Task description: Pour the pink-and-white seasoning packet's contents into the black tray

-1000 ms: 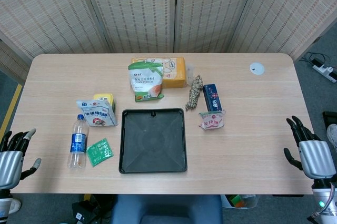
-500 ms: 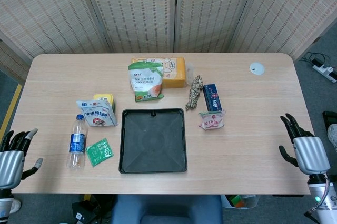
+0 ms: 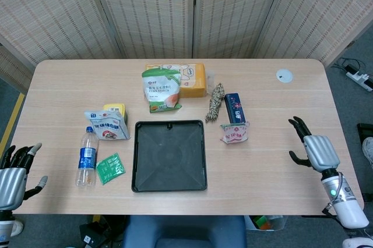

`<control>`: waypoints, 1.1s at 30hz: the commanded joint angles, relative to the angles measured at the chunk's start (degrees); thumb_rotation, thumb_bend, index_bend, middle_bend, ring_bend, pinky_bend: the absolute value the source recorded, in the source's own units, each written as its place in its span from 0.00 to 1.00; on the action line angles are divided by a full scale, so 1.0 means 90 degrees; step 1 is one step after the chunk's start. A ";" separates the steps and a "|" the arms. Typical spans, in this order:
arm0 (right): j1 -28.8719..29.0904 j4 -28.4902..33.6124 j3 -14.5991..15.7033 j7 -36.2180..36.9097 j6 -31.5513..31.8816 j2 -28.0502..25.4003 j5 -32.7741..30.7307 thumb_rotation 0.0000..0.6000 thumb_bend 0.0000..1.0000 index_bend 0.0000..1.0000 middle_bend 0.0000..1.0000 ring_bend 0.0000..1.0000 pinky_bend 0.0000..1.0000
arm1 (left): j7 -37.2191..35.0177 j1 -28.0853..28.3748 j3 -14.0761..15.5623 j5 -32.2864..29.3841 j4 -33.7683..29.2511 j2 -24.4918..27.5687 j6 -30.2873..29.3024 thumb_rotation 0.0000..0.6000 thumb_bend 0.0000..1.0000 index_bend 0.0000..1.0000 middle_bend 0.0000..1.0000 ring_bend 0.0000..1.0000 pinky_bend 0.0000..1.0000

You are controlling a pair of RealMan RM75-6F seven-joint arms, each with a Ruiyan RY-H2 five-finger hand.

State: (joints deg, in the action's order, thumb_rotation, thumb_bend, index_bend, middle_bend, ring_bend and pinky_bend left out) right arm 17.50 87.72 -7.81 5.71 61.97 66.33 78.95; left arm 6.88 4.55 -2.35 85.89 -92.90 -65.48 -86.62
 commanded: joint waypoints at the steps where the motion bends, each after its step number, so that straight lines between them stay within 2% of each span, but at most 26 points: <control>1: 0.0540 -0.0472 -0.0149 0.0420 -0.0706 0.0241 -0.0211 1.00 0.35 0.00 0.08 0.84 0.84 | -0.0001 -0.0011 -0.0001 -0.0009 -0.0011 0.0008 -0.0010 1.00 0.36 0.13 0.19 0.15 0.02; 8: 0.1219 -0.1155 -0.0322 0.1420 -0.1646 0.0723 -0.0320 1.00 0.35 0.04 0.13 0.86 0.86 | 0.0024 -0.0014 0.0017 -0.0029 -0.0025 0.0004 0.0030 1.00 0.36 0.13 0.19 0.15 0.02; 14: 0.1699 -0.1699 -0.0261 0.1905 -0.2141 0.1119 -0.0070 1.00 0.35 0.05 0.13 0.86 0.86 | 0.0027 -0.0014 0.0012 -0.0054 -0.0024 -0.0004 0.0047 1.00 0.36 0.13 0.19 0.15 0.02; 24: 0.2225 -0.2343 -0.0129 0.2426 -0.2571 0.1691 0.0156 1.00 0.35 0.08 0.16 0.87 0.87 | 0.0046 -0.0004 0.0006 -0.0090 -0.0029 -0.0013 0.0087 1.00 0.36 0.13 0.19 0.15 0.02; 30: 0.2368 -0.2659 -0.0060 0.2778 -0.2627 0.1994 0.0202 1.00 0.35 0.16 0.23 0.90 0.91 | 0.0046 -0.0015 0.0010 -0.0127 -0.0023 -0.0003 0.0105 1.00 0.36 0.13 0.19 0.15 0.02; 33: 0.2401 -0.2807 -0.0085 0.3139 -0.2565 0.2165 0.0208 1.00 0.35 0.24 0.29 0.95 0.95 | 0.0029 -0.0020 0.0013 -0.0124 -0.0015 0.0000 0.0102 1.00 0.36 0.13 0.19 0.15 0.02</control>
State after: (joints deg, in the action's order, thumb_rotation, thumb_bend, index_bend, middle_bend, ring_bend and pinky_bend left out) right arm 38.77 63.43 -8.51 32.09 38.56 84.71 80.72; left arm 7.14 4.36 -2.22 84.77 -93.04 -65.49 -85.70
